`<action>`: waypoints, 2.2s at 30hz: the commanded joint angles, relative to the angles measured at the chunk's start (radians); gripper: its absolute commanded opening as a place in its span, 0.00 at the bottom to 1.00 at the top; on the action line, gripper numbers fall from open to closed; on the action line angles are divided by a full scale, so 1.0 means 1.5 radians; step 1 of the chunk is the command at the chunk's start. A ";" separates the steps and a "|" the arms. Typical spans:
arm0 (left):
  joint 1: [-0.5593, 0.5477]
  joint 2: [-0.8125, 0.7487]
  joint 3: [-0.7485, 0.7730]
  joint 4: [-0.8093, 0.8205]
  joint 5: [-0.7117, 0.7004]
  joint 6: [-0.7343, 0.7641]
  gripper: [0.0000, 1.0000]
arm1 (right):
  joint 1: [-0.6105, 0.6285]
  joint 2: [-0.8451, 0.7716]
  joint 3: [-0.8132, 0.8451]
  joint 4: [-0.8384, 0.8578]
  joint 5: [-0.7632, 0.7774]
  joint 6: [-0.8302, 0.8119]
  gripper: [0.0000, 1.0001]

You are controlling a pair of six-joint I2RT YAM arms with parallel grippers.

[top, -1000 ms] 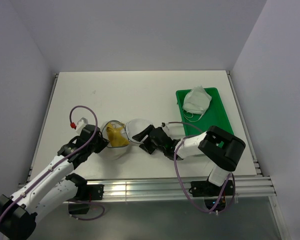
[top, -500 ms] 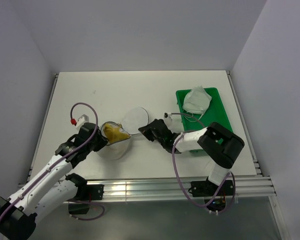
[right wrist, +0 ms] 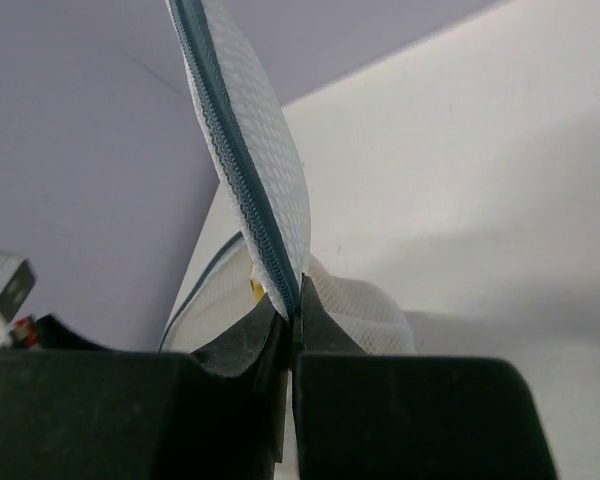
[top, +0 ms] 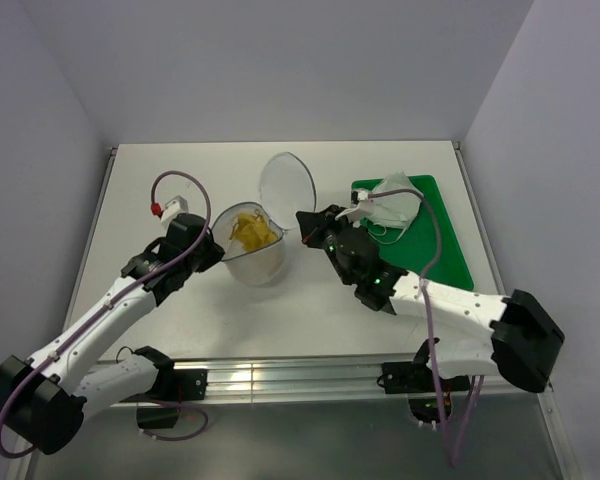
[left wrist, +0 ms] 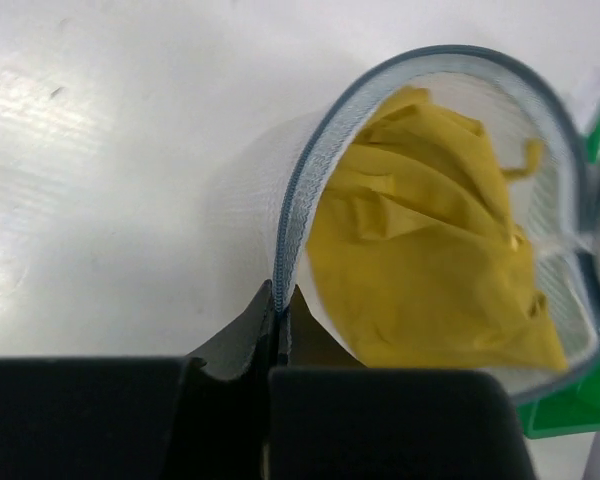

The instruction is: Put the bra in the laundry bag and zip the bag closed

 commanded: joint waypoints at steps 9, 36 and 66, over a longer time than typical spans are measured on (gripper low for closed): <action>0.000 0.111 0.029 0.225 0.062 0.032 0.00 | 0.118 -0.112 0.017 -0.136 0.147 -0.309 0.00; -0.048 0.032 -0.136 0.357 0.152 0.007 0.00 | 0.269 0.259 0.454 -1.148 0.735 0.430 0.00; -0.048 0.036 -0.138 0.392 0.197 0.022 0.00 | 0.292 0.243 0.368 -0.605 0.382 -0.214 0.37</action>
